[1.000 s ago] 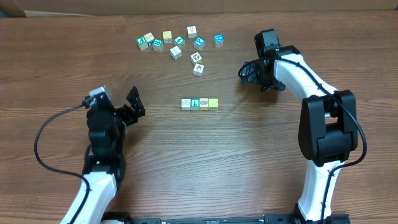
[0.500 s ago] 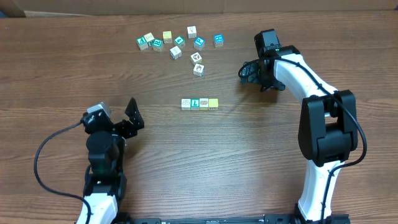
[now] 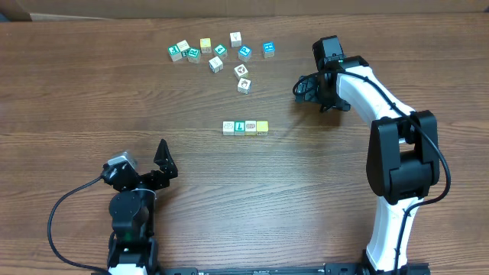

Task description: Form a horizontal line

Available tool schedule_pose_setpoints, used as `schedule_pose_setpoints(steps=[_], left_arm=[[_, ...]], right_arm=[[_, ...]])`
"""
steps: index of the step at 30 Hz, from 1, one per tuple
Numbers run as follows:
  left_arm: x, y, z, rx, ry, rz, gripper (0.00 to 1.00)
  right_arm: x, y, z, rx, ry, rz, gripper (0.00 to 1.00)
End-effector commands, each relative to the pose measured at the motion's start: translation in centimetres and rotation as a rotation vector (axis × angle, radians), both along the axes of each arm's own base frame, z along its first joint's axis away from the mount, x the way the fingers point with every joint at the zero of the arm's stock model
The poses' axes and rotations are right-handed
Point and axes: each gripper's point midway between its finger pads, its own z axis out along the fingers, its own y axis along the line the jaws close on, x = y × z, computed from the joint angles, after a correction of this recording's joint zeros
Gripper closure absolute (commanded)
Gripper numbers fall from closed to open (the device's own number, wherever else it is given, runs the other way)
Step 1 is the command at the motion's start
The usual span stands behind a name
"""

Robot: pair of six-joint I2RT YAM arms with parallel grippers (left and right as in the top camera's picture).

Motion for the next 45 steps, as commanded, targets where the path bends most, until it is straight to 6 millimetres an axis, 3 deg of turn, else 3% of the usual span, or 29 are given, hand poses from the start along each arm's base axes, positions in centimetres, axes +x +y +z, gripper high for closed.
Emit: schedule_pose_setpoints(steps=[1,18,23,29,42,45], left_arm=[[-0.3,0.4,0.5,-0.007,-0.019,0.025,0.00],[-3.0,0.5,-0.8,0.051,0.063,0.013,0.00],[-4.0,0.2,-2.1,0.059,0.115,0.002,0.00],[-3.9,-0.6,-0.5,0.131,0.051,-0.048,0.00],[-4.4,0.0,3.1,0.123,-0.107,-0.026,0.00],[-4.4,0.1,3.1,0.131,-0.104,-0.024,0.00]], right_arm=[[-0.1,-0.2,-0.3,-0.003,0.003,-0.006,0.00],[-0.1,-0.2,-0.3,-0.003,0.003,-0.006,0.00],[-0.1,-0.2,-0.3,-0.003,0.003,-0.006,0.00],[-0.1,-0.2,-0.3,-0.003,0.003,-0.006,0.00],[-0.1,-0.2,-0.3,-0.003,0.003,-0.006,0.00],[-0.1,-0.2,-0.3,-0.003,0.003,-0.006,0.00]])
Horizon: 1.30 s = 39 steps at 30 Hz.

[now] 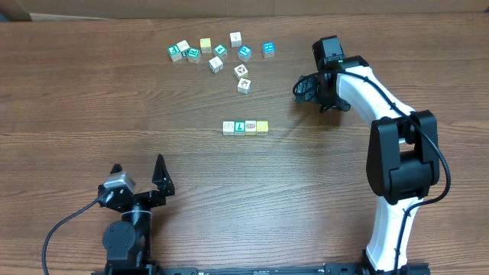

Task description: Form a horizontal line

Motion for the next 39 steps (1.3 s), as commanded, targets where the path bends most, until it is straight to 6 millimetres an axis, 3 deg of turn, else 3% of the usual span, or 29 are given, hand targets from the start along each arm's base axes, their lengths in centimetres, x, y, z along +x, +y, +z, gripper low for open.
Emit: schedule_pose_setpoints(steps=[1,39], left_arm=[[-0.03,-0.16,0.01,0.027,-0.002,-0.015,0.00],[-0.02,-0.16,0.04,0.043,-0.002,-0.016,0.00]], right_arm=[[-0.07,-0.17,-0.29,-0.004,0.003,-0.005,0.00],[-0.03,-0.16,-0.07,-0.003,-0.002,-0.005,0.00]])
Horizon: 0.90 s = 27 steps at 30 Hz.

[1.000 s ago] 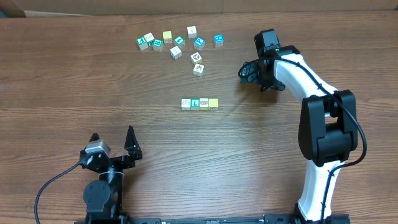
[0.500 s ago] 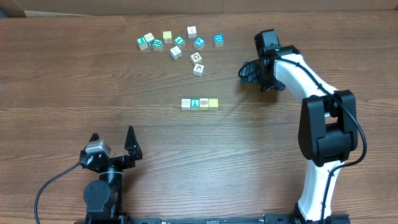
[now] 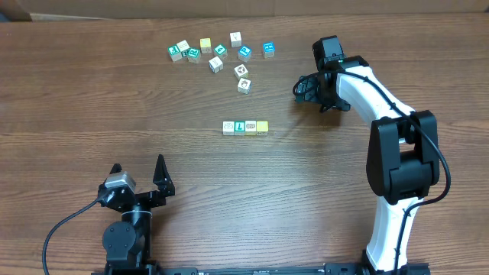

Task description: Form a horizontal line

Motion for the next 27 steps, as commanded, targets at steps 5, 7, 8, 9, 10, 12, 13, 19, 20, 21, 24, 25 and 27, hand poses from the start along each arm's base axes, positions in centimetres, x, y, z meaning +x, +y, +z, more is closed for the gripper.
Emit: schedule_pose_setpoints(steps=[5,7,8,9,10,12,13,19,20,21,24,25,27], left_arm=[[0.0,-0.1,0.1,0.018,-0.006,-0.007,0.00],[0.0,-0.1,0.1,0.018,-0.006,-0.007,0.00],[0.0,-0.1,0.1,0.018,-0.006,-0.007,0.00],[0.0,-0.1,0.1,0.018,-0.006,-0.007,0.00],[0.0,-0.1,0.1,0.018,-0.006,-0.007,0.00],[0.0,-0.1,0.1,0.018,-0.006,-0.007,0.00],[0.0,-0.1,0.1,0.018,-0.006,-0.007,0.00],[0.0,-0.1,0.1,0.018,-0.006,-0.007,0.00],[0.0,-0.1,0.1,0.018,-0.006,-0.007,0.00],[0.0,-0.1,0.1,0.018,-0.006,-0.007,0.00],[0.0,-0.1,0.1,0.018,-0.006,-0.007,0.00],[0.0,-0.1,0.1,0.018,-0.006,-0.007,0.00],[0.0,-0.1,0.1,0.018,-0.006,-0.007,0.00]], right_arm=[[0.6,0.3,4.0,0.013,-0.088,0.002,0.00],[0.7,0.4,6.6,0.020,-0.143,0.017,0.00],[0.6,0.3,7.8,0.023,-0.161,0.019,0.00],[0.5,0.3,9.0,0.027,-0.183,0.019,0.00],[0.5,0.3,10.3,0.033,-0.210,0.019,0.00],[0.1,0.4,12.1,0.045,-0.240,0.023,0.00],[-0.2,0.3,13.0,0.049,-0.261,0.022,0.00],[-2.6,-0.1,15.0,0.052,-0.413,0.088,0.00],[-3.1,-0.1,15.0,0.060,-0.440,0.090,0.00],[-3.8,-0.1,15.0,0.072,-0.470,0.093,0.00],[-5.6,-0.3,14.5,0.090,-0.538,0.098,0.00],[-6.3,-0.4,14.1,0.084,-0.557,0.112,0.00],[-7.7,-0.7,13.2,0.072,-0.586,0.137,0.00]])
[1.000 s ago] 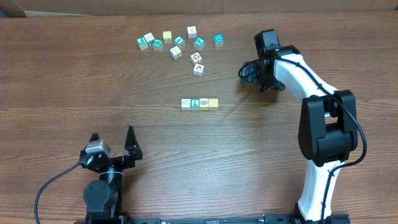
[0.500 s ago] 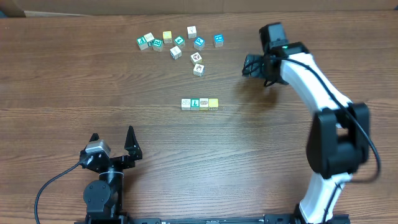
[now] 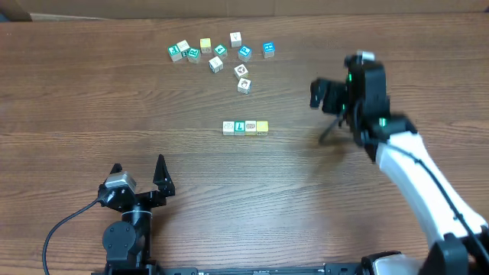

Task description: Form a horizontal line

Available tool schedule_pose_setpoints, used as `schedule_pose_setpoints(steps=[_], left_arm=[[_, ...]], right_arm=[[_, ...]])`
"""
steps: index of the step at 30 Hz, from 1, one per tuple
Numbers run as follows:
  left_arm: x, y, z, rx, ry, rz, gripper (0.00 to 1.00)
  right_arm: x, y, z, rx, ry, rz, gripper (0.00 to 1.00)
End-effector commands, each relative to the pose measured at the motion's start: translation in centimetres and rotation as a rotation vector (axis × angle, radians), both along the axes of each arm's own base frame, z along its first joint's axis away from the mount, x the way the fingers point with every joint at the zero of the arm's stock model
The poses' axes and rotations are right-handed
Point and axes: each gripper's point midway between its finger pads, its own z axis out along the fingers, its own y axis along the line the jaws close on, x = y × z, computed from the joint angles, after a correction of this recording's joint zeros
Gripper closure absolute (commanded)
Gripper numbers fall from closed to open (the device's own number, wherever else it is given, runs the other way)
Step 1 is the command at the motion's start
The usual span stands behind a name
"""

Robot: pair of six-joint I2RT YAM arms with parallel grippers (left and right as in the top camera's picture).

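A short row of four small blocks [image 3: 245,127] lies side by side near the table's middle, running left to right. Several loose blocks [image 3: 220,53], white, teal and yellow, are scattered at the back, and two of them [image 3: 243,79] sit closer to the row. My right gripper [image 3: 322,113] hangs raised to the right of the row, its two dark fingers apart and nothing between them. My left gripper [image 3: 138,169] rests open at the front left, far from all the blocks.
The wooden table [image 3: 92,99] runs bare to the left and in front of the row. My right arm [image 3: 416,172] stretches from the front right corner toward the middle. A cardboard edge lines the back of the table.
My right arm has swung from the back right to a raised pose nearer the table's middle right. The blocks and the left gripper are where they were.
At first my left gripper stood slightly further back at the front left, then it sat drawn back near its base and stayed there. My right arm held still at the back right through all earlier moments and has now moved. The four-block row is unchanged.
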Motion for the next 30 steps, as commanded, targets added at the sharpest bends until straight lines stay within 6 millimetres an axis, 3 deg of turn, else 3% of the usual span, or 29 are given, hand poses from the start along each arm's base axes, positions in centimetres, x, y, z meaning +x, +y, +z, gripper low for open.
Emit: schedule_pose_setpoints(steps=[1,9,30], left_arm=[[0.0,0.0,0.1,0.018,-0.006,-0.003,0.00],[0.0,0.0,0.1,0.018,-0.006,-0.003,0.00],[0.0,0.0,0.1,0.018,-0.006,-0.003,0.00]], right_arm=[[-2.6,-0.3,-0.8,-0.024,-0.047,0.040,0.00],[-6.4,-0.9,-2.8,0.004,-0.191,0.045,0.00],[-13.7,-3.3,-3.4,0.045,-0.467,0.006,0.00]])
